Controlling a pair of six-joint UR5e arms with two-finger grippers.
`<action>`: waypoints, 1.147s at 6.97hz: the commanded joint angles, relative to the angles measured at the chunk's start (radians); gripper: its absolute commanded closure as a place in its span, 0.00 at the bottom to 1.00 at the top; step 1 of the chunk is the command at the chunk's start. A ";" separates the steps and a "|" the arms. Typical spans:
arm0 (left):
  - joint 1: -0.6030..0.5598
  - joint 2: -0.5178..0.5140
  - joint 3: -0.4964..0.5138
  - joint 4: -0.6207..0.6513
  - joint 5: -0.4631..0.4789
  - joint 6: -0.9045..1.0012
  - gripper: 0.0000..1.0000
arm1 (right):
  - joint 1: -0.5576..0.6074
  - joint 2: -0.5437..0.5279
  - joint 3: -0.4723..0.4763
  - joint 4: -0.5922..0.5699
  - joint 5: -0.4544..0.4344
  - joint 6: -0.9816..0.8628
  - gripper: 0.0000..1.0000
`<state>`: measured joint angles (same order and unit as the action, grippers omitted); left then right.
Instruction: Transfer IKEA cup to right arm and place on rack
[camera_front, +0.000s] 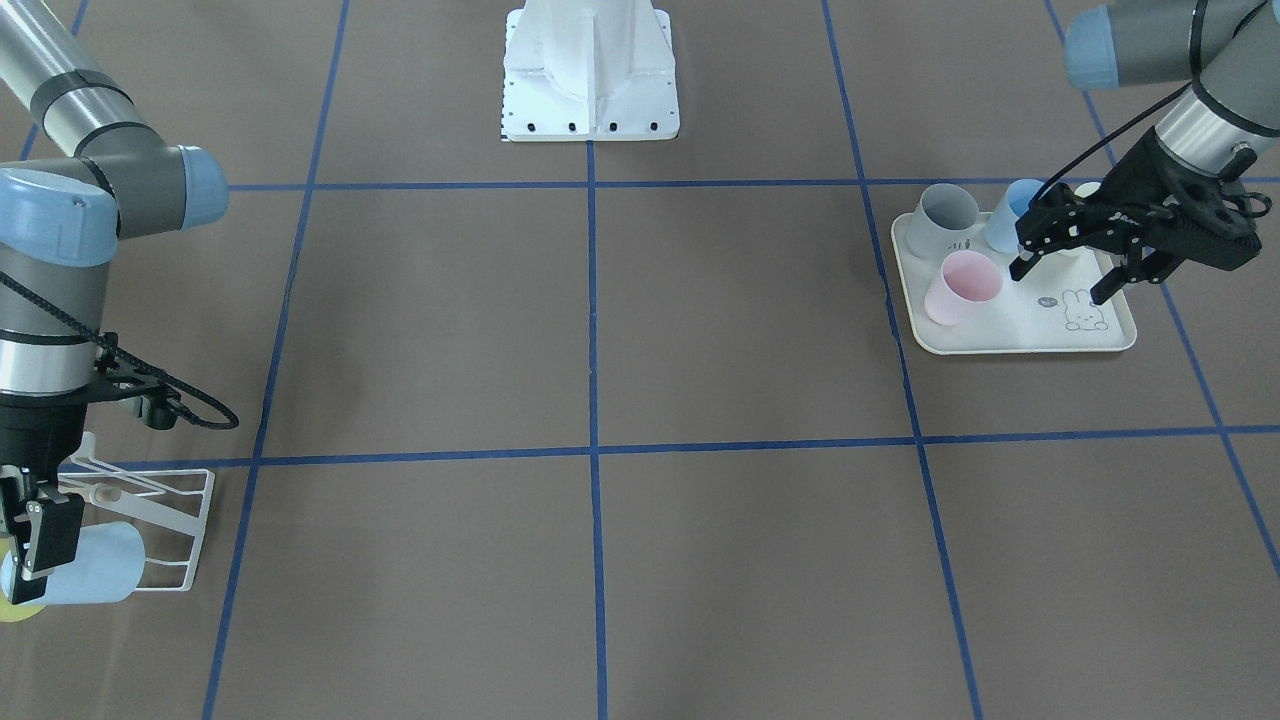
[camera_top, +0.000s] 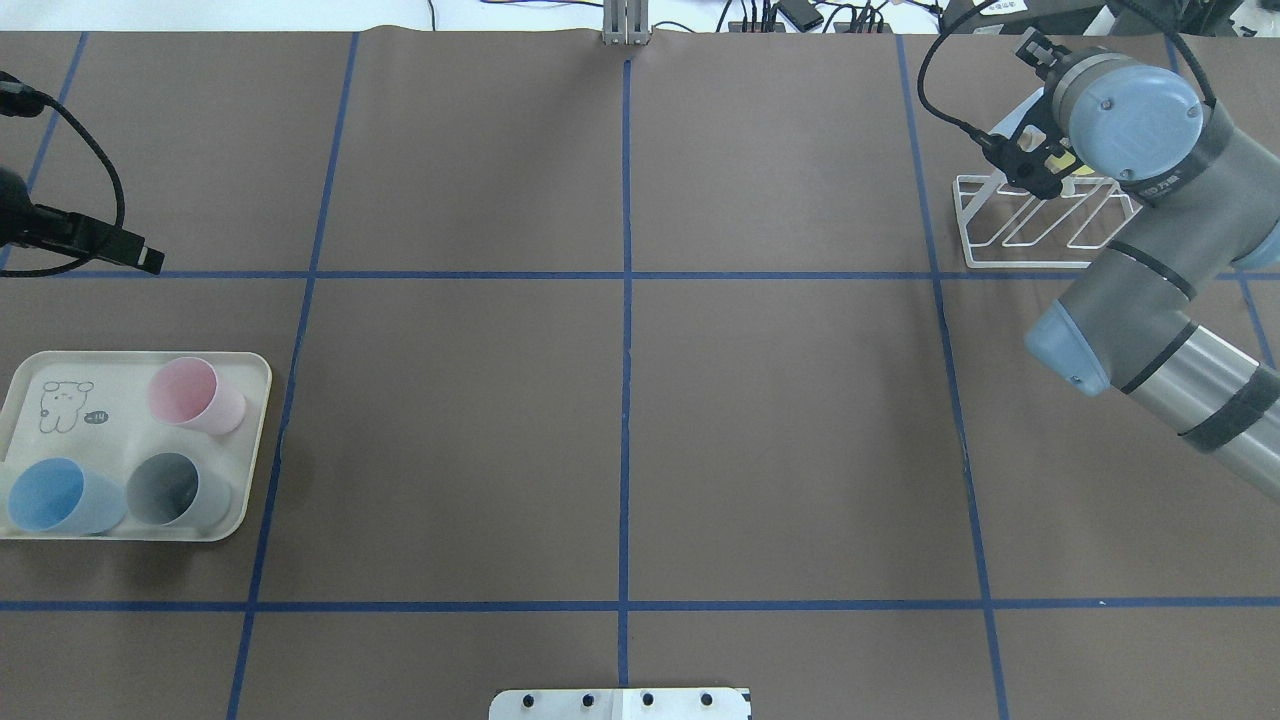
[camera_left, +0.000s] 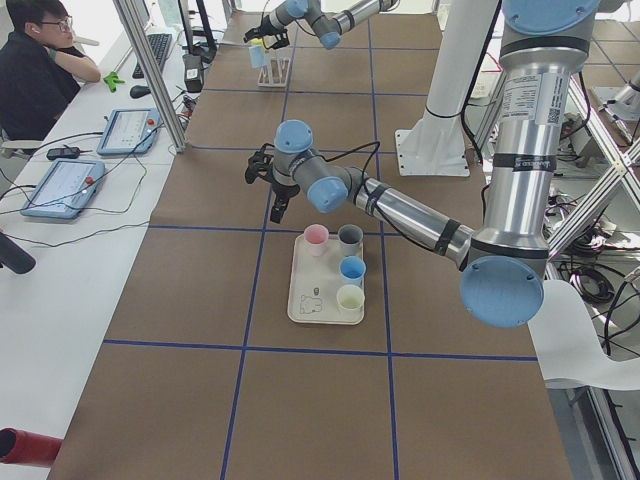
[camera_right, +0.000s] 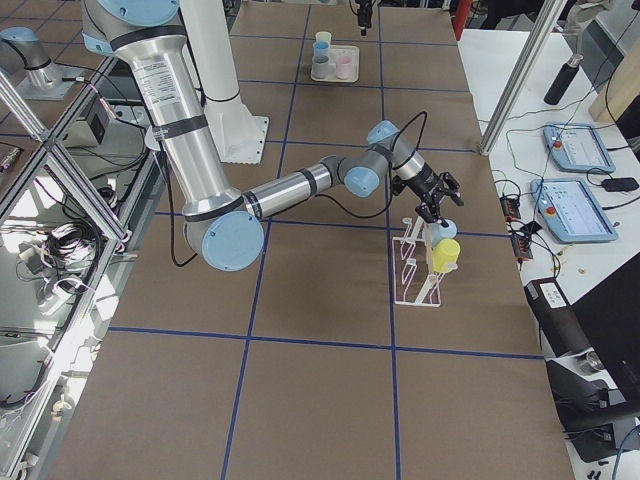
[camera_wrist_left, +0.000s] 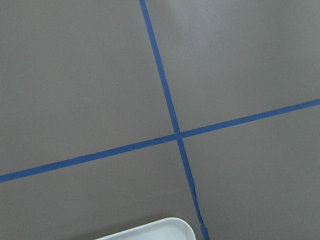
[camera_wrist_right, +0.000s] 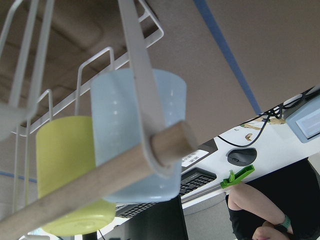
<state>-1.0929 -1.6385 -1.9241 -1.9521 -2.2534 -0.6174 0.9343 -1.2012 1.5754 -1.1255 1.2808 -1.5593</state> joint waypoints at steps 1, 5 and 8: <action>-0.004 0.000 0.000 -0.010 0.002 0.002 0.00 | 0.001 0.006 0.081 -0.007 0.105 0.200 0.14; -0.001 0.061 0.036 -0.065 0.091 0.001 0.00 | -0.035 -0.026 0.202 0.009 0.366 1.027 0.02; 0.017 0.135 0.057 -0.185 0.104 -0.063 0.00 | -0.171 -0.043 0.242 0.118 0.373 1.533 0.01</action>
<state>-1.0869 -1.5198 -1.8704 -2.1114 -2.1531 -0.6363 0.8156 -1.2383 1.7975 -1.0373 1.6507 -0.2145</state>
